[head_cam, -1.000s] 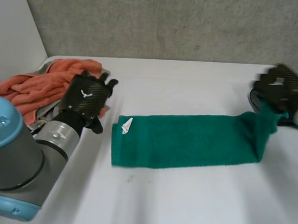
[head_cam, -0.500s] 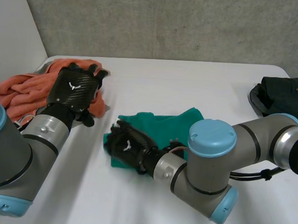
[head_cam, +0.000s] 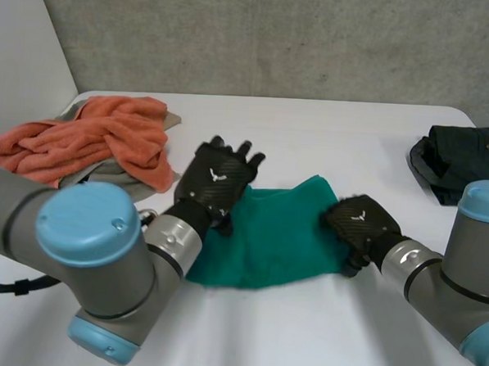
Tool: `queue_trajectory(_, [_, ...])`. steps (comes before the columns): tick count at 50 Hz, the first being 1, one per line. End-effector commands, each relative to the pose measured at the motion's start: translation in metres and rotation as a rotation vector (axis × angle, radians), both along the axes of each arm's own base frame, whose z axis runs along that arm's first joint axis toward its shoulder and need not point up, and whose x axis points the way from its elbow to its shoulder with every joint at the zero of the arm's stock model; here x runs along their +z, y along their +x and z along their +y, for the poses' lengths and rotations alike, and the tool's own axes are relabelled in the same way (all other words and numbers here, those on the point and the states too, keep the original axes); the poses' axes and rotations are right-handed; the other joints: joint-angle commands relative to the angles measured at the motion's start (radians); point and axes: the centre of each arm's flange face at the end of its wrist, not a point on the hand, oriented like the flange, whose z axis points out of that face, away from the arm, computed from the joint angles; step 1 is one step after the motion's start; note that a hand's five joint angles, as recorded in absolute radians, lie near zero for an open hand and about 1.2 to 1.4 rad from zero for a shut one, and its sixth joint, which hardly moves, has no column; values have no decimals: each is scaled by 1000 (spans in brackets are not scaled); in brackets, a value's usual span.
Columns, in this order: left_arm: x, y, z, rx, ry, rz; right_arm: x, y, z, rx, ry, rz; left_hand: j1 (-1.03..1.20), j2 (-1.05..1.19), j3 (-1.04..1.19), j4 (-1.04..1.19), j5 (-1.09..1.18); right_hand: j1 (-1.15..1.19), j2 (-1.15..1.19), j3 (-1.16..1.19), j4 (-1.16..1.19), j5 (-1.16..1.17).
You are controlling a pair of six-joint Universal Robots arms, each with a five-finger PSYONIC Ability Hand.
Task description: Fold the laundry.
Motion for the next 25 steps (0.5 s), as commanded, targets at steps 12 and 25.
queue_trajectory(12, [24, 24, -5, 143, -42, 13, 63, 5, -16, -74, -435, 65, -8, -15, -403, -21, -37, 687, 707, 716, 718, 708])
queue_trajectory(25, [42, 84, -25, 343, -59, 38, 25, 124, 108, 647, -631, 162, -11, -18, -406, -24, -40, 687, 707, 716, 718, 708])
